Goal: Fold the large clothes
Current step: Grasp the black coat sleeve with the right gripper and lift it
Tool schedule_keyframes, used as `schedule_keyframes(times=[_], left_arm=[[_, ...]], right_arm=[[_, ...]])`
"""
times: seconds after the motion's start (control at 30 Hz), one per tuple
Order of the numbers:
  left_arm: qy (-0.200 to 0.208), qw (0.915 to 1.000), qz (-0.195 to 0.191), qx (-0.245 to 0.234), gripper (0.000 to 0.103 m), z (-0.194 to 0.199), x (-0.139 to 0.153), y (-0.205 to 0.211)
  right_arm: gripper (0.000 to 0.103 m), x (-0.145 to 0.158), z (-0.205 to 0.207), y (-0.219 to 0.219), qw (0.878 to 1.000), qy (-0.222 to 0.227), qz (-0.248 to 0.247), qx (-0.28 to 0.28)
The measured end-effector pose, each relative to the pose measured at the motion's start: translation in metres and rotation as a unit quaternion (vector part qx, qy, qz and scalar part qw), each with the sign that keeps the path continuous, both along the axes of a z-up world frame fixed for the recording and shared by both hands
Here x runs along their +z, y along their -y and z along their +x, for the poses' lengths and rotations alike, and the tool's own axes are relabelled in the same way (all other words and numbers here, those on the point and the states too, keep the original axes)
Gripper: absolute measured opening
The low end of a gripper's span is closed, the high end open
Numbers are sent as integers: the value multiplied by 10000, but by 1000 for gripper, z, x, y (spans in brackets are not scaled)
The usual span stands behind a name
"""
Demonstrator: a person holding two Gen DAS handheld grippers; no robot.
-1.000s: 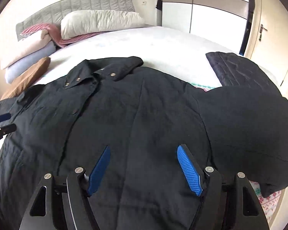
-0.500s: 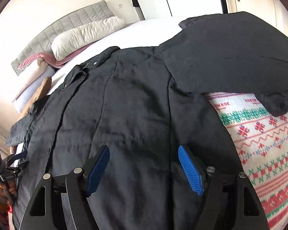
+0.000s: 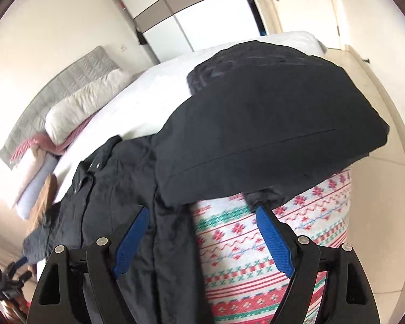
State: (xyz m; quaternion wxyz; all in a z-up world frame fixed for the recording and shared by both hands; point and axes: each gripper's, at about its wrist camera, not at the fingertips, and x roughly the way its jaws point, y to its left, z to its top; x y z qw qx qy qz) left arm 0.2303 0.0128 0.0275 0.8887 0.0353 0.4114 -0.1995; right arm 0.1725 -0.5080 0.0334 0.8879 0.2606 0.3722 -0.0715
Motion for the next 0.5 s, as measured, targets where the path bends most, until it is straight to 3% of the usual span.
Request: schedule_keyframes(times=[0.1, 0.27, 0.3, 0.37, 0.5], left_arm=[[-299, 9988, -377, 116, 101, 15, -23, 12], [-1198, 9914, -470, 250, 101, 33, -91, 26], [-1210, 9912, -450, 281, 101, 32, -100, 26], [-855, 9958, -267, 209, 102, 25, -104, 30], [-826, 9962, 231, 169, 102, 23, -108, 43]], right_arm=[[83, -11, -5, 40, 9973, 183, 554, -444], [82, -32, -11, 87, 9844, 517, 1445, -866], [82, -35, -11, 91, 9832, 561, 1478, -912], [81, -38, -8, 97, 9818, 648, 1503, -960], [78, -50, 3, 105, 9793, 591, 1532, -1182]])
